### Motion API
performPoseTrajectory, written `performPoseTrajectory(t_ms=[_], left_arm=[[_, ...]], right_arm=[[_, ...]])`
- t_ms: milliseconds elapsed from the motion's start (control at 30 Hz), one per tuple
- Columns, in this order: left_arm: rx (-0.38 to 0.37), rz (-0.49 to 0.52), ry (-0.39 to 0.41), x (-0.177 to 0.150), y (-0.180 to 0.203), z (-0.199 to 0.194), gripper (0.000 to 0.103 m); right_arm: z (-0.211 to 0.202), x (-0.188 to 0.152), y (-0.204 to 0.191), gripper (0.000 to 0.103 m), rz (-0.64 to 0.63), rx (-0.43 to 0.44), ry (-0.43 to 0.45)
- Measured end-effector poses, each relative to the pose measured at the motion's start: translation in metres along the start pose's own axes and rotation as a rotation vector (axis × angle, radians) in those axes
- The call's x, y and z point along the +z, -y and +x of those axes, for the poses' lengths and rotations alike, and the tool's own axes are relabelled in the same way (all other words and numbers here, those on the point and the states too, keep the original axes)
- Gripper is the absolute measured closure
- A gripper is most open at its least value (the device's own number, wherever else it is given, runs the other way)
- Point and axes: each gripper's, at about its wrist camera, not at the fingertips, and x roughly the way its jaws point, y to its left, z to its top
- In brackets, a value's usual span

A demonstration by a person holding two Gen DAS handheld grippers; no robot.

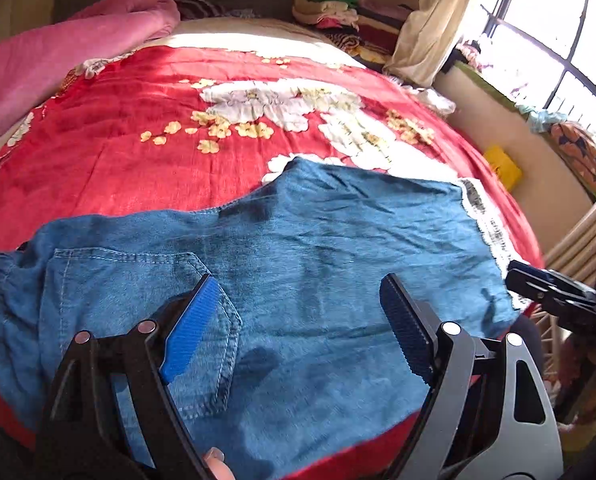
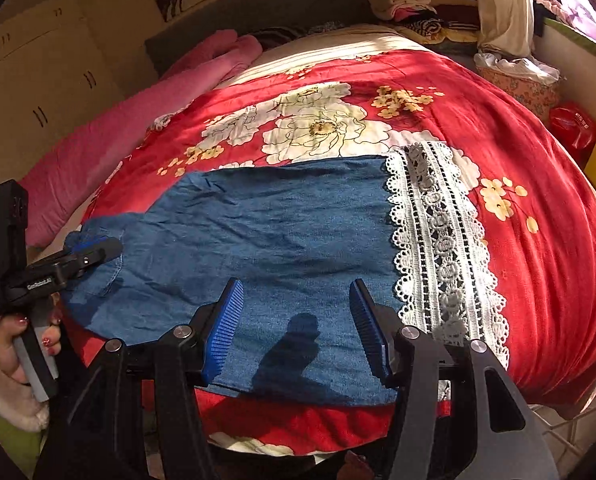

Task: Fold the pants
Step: 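Release both grippers and smooth the denim flat on the bed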

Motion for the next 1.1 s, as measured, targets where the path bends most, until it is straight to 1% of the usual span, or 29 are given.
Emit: performPoseTrajectory(t_ms=[67,100,167,267,333,400,600,700,767,800,1000,1100], left_arm=[[0.054,-0.004,-0.022,0.0,-0.007,0.015,0.025],[0.071,-0.014,-0.032,0.0,-0.014,0.02,0.021],[0.085,-0.03,-0.033,0.001,-0.025,0.022,0.019],[0.08,-0.042,-0.044,0.002,-0.035,0.026,0.019],[0.087,-0.039,-0.049,0.001,-0.036,0.028,0.019],[0.095,-0.031,-0.047,0.001,-0.034,0.033,0.015],[0.117,-0.008,-0.043,0.001,-0.026,0.034,0.011],[0.112,-0.012,-0.042,0.003,-0.023,0.027,0.011],[0.092,-0.031,-0.034,0.005,-0.021,0.018,0.011],[0.088,-0.031,-0.024,0.006,-0.019,0.013,0.011],[0.069,-0.028,0.038,0.011,-0.004,-0.018,0.01],[0.065,-0.018,0.05,0.012,0.003,-0.029,0.01]], right_arm=[[0.006,-0.001,0.006,0.047,0.016,-0.022,-0.023],[0.009,-0.003,0.01,0.047,0.027,-0.041,-0.033],[0.015,-0.007,0.022,0.045,0.052,-0.094,-0.063],[0.019,-0.014,0.033,0.045,0.085,-0.068,-0.065],[0.022,-0.015,0.031,0.045,0.067,-0.08,-0.064],[0.024,-0.016,0.028,0.045,0.055,-0.093,-0.063],[0.024,-0.016,0.028,0.044,0.052,-0.095,-0.063],[0.017,-0.014,0.029,0.044,0.085,-0.081,-0.063],[0.007,-0.014,0.029,0.035,0.12,-0.062,-0.045],[0.0,-0.014,0.029,0.033,0.126,-0.064,-0.028],[-0.033,-0.015,0.028,0.028,0.129,-0.061,0.043],[-0.047,-0.015,0.028,0.024,0.127,-0.068,0.072]])
